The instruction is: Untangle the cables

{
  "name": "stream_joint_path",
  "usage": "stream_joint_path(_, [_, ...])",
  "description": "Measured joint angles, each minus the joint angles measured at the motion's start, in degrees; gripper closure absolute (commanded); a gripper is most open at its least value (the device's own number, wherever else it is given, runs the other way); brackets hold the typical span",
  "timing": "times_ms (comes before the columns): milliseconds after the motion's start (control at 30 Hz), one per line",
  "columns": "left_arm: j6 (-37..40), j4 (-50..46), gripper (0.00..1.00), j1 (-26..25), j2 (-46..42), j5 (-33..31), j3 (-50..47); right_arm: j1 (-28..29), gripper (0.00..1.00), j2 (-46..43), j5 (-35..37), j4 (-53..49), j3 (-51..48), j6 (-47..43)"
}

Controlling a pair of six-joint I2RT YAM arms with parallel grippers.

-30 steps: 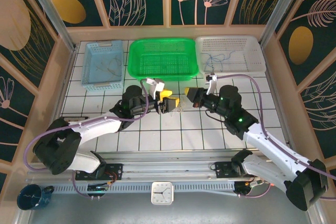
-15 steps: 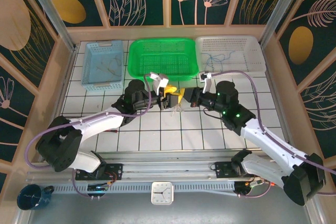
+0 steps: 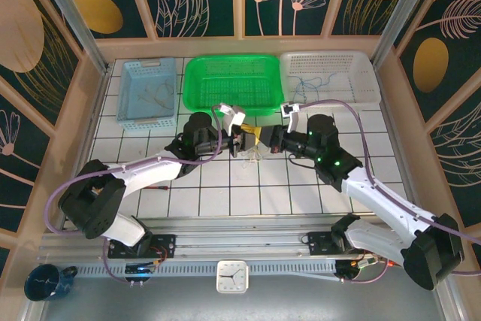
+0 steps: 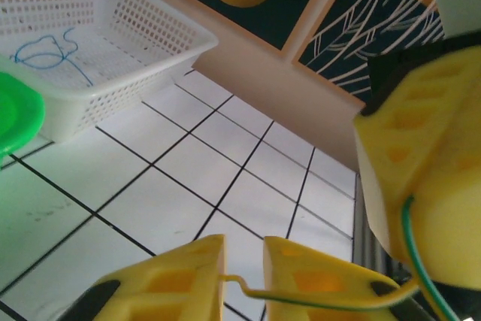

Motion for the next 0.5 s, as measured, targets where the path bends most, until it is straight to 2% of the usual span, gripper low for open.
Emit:
stream_joint_path(33, [0.0, 0.2, 1.00, 0.0, 0.0, 0.1, 0.0, 0.0, 1.00, 0.1, 0.0, 0.2, 0.0, 0.0])
stream_joint_path(267, [-0.3, 0.6, 1.00, 0.0, -0.1, -0.4, 0.0, 0.1, 1.00, 0.4, 0.0, 1.0, 0.0, 0.2])
stream_joint_path(433, [-0.8, 1.3, 1.00, 0.0, -0.9, -1.3, -0.9, 0.1, 0.68, -0.6, 1.5, 0.3, 0.0, -0.2])
stream_joint_path(500, [-1.1, 1.4, 1.00, 0.0, -1.2, -1.9, -1.2, -0.1, 0.59, -2.1, 2.5, -0.5, 0.0, -0.1])
